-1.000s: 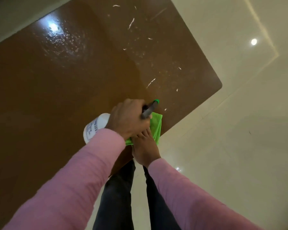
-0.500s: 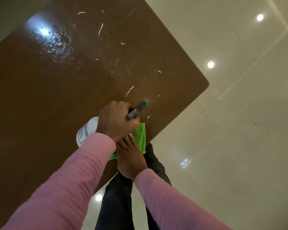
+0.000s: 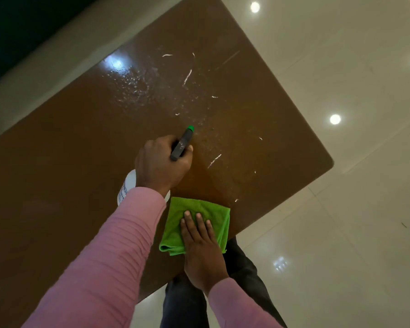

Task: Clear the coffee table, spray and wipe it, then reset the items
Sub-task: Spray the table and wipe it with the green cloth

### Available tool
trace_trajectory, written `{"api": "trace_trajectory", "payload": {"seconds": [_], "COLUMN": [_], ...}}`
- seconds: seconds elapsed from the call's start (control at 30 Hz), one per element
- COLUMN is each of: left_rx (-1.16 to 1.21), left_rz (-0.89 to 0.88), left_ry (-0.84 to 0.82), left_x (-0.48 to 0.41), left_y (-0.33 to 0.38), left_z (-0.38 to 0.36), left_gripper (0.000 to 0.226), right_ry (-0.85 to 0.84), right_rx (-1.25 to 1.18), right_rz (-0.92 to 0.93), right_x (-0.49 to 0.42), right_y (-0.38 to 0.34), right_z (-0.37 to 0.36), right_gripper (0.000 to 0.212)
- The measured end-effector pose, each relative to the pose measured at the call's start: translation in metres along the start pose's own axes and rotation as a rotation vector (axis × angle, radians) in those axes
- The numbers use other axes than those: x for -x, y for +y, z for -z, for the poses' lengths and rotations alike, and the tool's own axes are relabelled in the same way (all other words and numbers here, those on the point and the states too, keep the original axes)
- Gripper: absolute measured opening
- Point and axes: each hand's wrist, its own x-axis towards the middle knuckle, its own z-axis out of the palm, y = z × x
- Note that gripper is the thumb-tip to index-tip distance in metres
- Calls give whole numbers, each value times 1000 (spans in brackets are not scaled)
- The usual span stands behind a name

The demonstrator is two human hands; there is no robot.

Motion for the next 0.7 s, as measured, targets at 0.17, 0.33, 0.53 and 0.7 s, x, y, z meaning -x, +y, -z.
{"api": "trace_trajectory", "payload": {"seconds": [0.17,0.33,0.53,0.7], "left_rx": [69,121,219,323], "left_rz": [61,72,12,-9], "left_ry": [180,223,186,180], "left_x": [-20,-36,-18,24], "left_y": [-10,-11,-24,-40], "left_z": [24,46,47,27], "left_gripper": [31,34,16,13], "right_ry": [14,36,78,155], "right_rx": [20,51,128,98], "right_rz": [0,0,38,-22], "right_x": [0,0,5,1], "right_y": [0,-1,5,91], "right_z": [0,-4,-3,39], "right_gripper": [87,84,73,76]}}
